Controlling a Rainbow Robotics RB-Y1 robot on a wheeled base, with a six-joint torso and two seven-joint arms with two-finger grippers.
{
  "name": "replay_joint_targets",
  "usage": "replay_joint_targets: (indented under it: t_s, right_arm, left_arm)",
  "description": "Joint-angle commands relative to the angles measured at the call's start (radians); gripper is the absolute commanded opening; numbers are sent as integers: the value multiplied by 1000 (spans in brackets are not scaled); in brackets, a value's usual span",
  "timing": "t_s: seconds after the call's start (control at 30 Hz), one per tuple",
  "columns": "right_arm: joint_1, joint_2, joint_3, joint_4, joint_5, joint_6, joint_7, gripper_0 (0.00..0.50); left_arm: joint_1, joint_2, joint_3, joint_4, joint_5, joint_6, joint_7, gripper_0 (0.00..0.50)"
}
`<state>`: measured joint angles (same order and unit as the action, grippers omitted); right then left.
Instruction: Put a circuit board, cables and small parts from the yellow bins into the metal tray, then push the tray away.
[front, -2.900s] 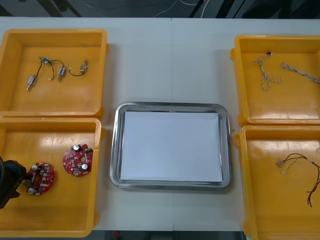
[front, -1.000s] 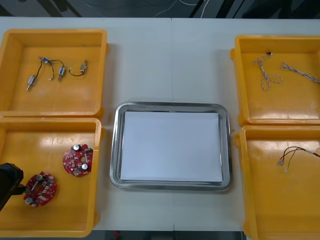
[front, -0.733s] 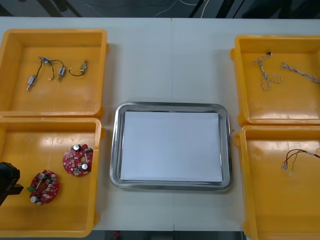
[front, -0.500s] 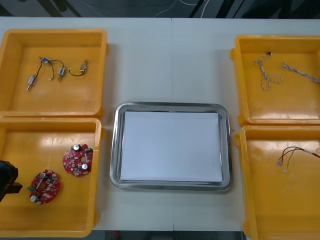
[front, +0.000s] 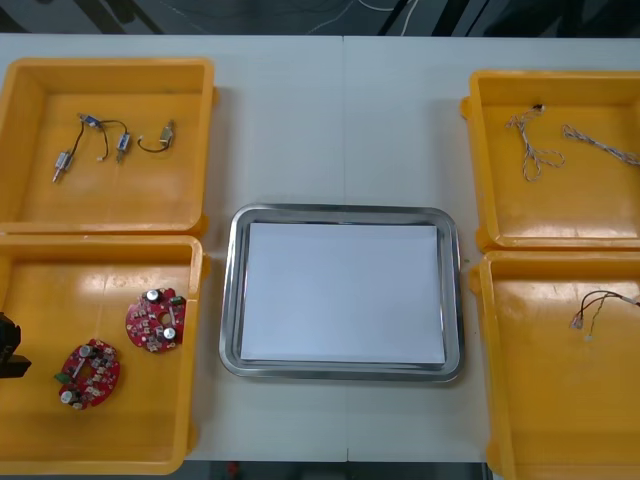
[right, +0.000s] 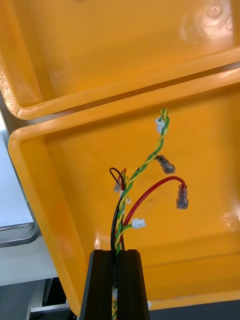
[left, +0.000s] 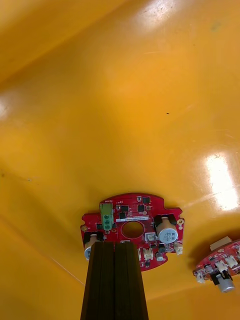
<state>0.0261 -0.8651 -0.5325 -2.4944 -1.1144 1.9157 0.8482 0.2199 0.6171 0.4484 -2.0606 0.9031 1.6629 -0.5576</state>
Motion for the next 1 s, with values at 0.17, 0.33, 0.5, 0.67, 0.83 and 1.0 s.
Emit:
replay_joint_targets:
  t_s: [0.17, 0.33, 0.5, 0.67, 0.83, 1.0]
  right_arm:
    - [-20, -38, 14, -24, 15, 4, 75, 407]
    - [-20, -37, 14, -23, 18, 4, 77, 500]
    - [-20, -37, 14, -24, 22, 4, 77, 500]
    - [-20, -37, 14, -24, 24, 4, 77, 500]
    - [-20, -37, 16, -24, 27, 4, 80, 500]
    - [-20, -38, 22, -24, 28, 4, 80, 500]
  left_arm:
    - [-11, 39, 9, -56, -18, 12, 4, 0]
    - [-11, 41, 7, -73, -29, 12, 24, 271]
    - [-11, 39, 7, -82, -38, 11, 44, 500]
    - [-11, 39, 7, -90, -41, 11, 61, 500]
    - [-11, 39, -7, -88, -53, 11, 71, 500]
    - [-11, 32, -22, -88, -66, 6, 81, 500]
